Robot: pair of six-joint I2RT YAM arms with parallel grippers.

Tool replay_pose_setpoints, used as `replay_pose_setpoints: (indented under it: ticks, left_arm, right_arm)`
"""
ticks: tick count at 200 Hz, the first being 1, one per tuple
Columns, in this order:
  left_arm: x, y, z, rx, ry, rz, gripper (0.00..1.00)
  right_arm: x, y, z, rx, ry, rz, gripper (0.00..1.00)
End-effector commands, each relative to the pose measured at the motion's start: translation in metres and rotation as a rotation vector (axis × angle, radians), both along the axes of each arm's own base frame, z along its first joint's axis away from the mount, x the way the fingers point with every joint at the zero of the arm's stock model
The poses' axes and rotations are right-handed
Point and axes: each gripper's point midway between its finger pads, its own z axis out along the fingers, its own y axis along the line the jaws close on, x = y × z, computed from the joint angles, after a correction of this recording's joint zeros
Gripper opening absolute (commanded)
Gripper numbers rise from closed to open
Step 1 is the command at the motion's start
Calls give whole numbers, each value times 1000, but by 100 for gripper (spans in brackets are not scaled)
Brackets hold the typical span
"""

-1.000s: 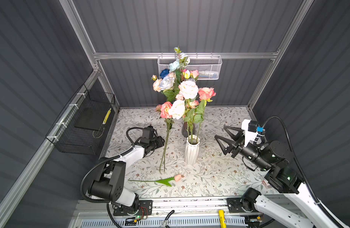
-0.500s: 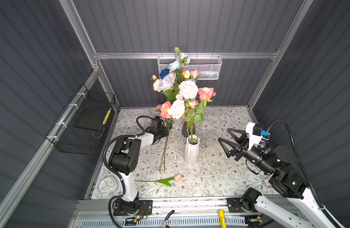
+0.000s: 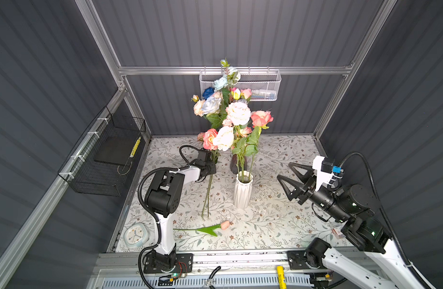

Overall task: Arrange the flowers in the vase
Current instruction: 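Grasp the pink carnation spray stem with the left gripper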

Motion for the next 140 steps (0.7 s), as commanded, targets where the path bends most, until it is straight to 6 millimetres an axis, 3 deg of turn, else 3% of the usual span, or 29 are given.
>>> replay_pose_setpoints:
  ticks: [1,44,70,97,140]
  left_arm:
    - [0,1,-12,56,34,-5,21]
    - [-3,10,-31,140,102,17,16]
    - [-7,23,-33,195,112,58,3]
    - [-6,29,-15,194,58,93,0]
    - [-3,48,36,197,-92,193,0]
  right_arm:
    - [-1,-3,1,-2,-11,-10,83]
    - [-3,-4,3,2,-15,-4,83]
    - [-4,-4,4,4,-17,-6,83]
    - [-4,-4,4,6,-16,-3,83]
    - [-6,-5,6,16,-23,-1,83]
